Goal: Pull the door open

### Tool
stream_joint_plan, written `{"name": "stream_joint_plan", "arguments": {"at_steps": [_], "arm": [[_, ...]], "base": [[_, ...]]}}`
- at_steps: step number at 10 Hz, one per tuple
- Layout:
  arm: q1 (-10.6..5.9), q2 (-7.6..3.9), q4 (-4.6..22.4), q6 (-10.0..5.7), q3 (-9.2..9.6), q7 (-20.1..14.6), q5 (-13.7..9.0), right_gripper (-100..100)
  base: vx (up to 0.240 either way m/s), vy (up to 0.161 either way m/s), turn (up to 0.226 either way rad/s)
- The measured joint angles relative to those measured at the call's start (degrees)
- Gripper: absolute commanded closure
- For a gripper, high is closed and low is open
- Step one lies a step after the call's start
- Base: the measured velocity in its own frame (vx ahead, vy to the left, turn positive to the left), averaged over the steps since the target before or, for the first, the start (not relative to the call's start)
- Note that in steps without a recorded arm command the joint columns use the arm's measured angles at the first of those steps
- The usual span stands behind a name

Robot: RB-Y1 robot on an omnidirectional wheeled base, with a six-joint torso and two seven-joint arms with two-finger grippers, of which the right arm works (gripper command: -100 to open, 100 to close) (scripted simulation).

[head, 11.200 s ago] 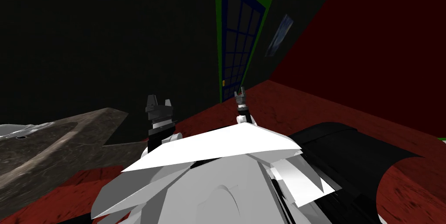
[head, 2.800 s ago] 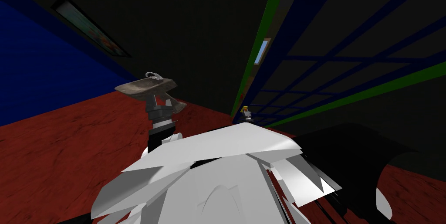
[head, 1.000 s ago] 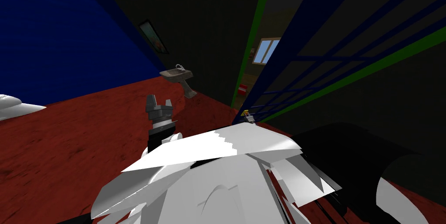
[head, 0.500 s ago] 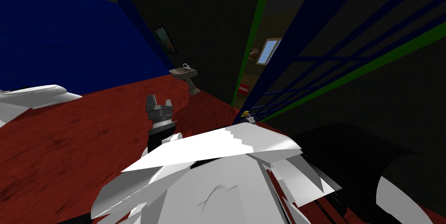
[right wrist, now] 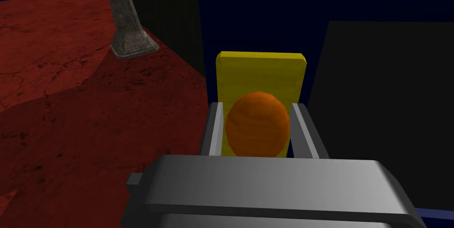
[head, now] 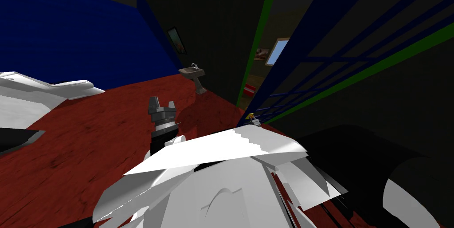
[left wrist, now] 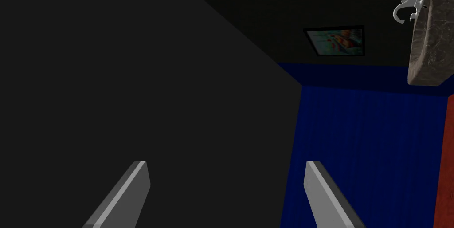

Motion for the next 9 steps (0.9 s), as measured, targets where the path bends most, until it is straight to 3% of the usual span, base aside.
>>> {"name": "stream_joint_plan", "arguments": {"at_steps": [6, 9], "arm": [[-0.25, -0.66, 2.9, -3.15, 2.47, -2.0, 0.2, 100], [-0.65, -0.72, 3.5, -3.31, 2.68, -2.4, 0.3, 100]], "base": [[-0.208, -0.049, 0.117], [-0.17, -0.045, 0.127]]}}
